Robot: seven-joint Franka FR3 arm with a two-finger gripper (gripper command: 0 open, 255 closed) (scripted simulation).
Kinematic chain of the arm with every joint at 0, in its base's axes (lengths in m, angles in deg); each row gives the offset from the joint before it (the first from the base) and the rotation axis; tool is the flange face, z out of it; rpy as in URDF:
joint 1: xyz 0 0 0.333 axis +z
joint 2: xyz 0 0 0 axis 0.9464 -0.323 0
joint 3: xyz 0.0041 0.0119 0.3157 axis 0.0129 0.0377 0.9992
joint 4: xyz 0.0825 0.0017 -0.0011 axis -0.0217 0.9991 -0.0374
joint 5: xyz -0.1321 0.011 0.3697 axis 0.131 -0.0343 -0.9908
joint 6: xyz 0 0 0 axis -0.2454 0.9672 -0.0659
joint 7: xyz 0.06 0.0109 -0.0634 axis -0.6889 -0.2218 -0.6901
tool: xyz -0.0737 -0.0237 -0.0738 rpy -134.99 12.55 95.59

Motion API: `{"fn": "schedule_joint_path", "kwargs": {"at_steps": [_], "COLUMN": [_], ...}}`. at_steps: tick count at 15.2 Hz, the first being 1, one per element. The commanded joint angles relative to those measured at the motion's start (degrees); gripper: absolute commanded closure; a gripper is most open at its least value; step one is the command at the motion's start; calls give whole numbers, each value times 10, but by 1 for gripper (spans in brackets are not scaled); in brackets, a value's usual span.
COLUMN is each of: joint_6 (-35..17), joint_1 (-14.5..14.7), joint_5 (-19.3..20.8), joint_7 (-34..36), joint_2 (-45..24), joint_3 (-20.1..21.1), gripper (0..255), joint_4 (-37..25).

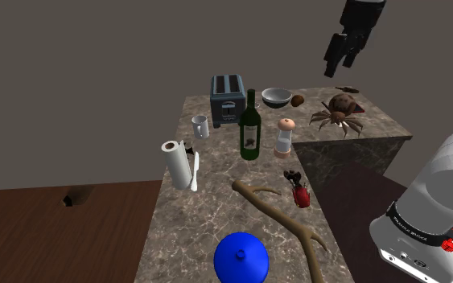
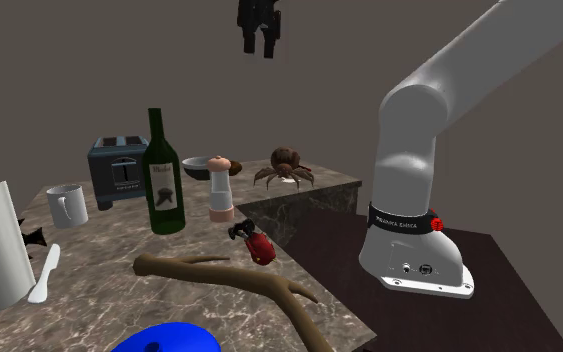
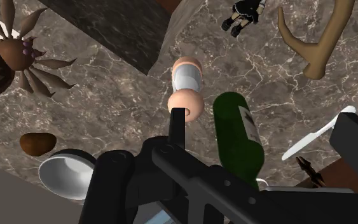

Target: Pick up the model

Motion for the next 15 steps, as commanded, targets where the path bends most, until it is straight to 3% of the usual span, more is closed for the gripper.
{"fn": "schedule_joint_path", "kwargs": {"at_steps": [1,15], "joint_6": [0,-164], "joint_1": [0,-3], "joint_5": [0,-10], "joint_7": [0,139], "joint_2": [0,-134], "joint_3": [0,105], "gripper": [0,0], "joint_4": [0,145]}}
